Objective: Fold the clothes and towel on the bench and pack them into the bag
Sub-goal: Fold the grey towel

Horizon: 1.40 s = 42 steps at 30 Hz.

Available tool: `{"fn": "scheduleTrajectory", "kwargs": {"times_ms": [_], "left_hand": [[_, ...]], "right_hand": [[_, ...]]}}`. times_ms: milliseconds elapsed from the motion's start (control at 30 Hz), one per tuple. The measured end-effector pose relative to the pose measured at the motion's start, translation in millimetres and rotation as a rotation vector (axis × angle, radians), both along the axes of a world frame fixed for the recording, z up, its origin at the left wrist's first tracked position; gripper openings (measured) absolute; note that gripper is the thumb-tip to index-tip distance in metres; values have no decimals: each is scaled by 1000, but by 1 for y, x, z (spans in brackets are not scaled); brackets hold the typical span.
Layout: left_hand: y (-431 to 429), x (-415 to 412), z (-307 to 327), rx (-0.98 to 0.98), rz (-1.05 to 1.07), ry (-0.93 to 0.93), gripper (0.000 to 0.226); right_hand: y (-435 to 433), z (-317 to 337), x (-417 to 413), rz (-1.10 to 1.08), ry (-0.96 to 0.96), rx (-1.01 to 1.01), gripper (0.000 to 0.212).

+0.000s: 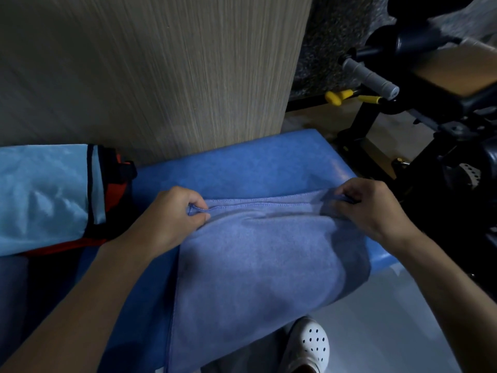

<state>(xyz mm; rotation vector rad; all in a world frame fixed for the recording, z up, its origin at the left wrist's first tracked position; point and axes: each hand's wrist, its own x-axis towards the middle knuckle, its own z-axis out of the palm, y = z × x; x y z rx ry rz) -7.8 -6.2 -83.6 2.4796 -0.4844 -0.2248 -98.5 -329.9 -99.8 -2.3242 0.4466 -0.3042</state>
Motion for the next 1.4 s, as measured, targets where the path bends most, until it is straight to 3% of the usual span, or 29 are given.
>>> {"fn": "scheduleTrajectory", "kwargs": {"times_ms": [100, 300, 433, 533, 667, 767, 1033, 1267, 1400], "left_hand": [[2, 1, 7, -47, 9, 24, 13], [17, -15, 41, -209, 55, 7, 18], [31, -37, 79, -367, -22, 110, 14], [35, -54, 118, -454, -119, 107, 13], [43, -72, 172, -417, -198, 25, 16], [46, -88, 209, -433, -154, -32, 11], [42, -142, 268, -544, -11, -151, 11], [46, -168, 293, -637, -23, -104, 7], [44, -177, 300, -678, -46, -78, 5]], "right_hand": [[-1, 6, -3, -33, -50, 103, 17], [13, 34, -35, -88, -217, 533, 15], [11, 72, -66, -76, -234, 711, 13], [8, 112, -92, -42, -271, 723, 33], [7, 165, -124, 12, -363, 711, 37], [7, 198, -146, 47, -435, 681, 54], [21, 248, -195, 49, -580, 655, 24], [20, 275, -220, 38, -577, 692, 23], [15, 279, -227, 33, -584, 618, 21]]}}
